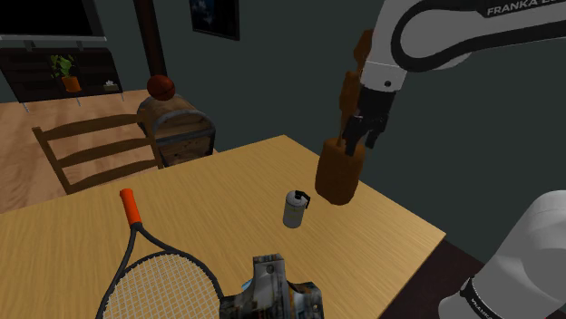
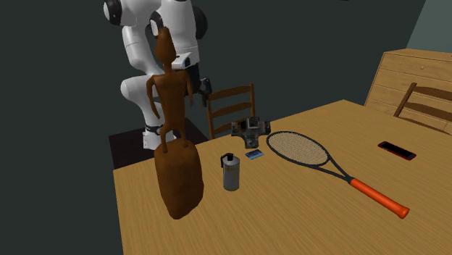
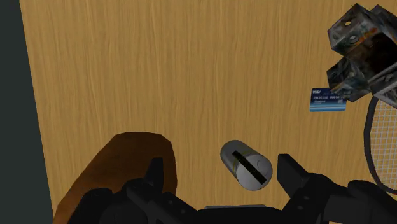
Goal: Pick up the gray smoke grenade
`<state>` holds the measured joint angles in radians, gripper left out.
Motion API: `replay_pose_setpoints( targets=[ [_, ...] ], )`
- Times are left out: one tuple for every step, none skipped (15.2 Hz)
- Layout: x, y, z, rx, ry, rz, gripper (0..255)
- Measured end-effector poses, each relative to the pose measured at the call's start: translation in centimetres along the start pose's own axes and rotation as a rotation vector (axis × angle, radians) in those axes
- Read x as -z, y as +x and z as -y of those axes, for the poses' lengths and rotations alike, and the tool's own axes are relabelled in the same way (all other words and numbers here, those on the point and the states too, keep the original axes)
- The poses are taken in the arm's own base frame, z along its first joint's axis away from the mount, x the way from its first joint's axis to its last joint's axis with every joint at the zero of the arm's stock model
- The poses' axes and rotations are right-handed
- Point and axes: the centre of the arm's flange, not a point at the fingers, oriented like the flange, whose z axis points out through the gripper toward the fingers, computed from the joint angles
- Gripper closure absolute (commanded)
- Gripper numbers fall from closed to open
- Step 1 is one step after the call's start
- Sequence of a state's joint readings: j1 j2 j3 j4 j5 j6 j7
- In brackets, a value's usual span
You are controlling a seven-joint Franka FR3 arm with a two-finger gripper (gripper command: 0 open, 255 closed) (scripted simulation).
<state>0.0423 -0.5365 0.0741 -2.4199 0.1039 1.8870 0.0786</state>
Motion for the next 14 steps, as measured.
replay_pose_setpoints(
  targets=[
    [-1.1,0.7,0.7,-0.004,-0.002,-0.001,0],
    [-2.0,1.4,1.4,-0.007,-0.004,-0.004,0],
    [-2.8,2.1,2.0,-0.011,-0.006,-0.006,0],
    [-4.2,2.7,2.2,-0.014,-0.008,-0.007,0],
    [-5.1,3.3,2.9,-0.017,-0.010,-0.009,0],
    [-6.0,3.9,3.3,-0.021,-0.012,-0.012,0],
    [-6.8,4.9,4.0,-0.025,-0.014,-0.015,0],
    [-8.0,5.6,4.6,-0.029,-0.015,-0.016,0],
    [-9.1,6.5,4.8,-0.032,-0.018,-0.018,0],
    [-10.1,7.1,5.2,-0.035,-0.019,-0.021,0],
    [-11.1,7.6,5.6,-0.038,-0.022,-0.023,0],
    [-12.1,8.4,6.0,-0.042,-0.024,-0.025,0],
    [-12.9,9.1,6.5,-0.046,-0.025,-0.027,0],
    [-13.7,9.7,7.0,-0.050,-0.028,-0.029,0]
  ],
)
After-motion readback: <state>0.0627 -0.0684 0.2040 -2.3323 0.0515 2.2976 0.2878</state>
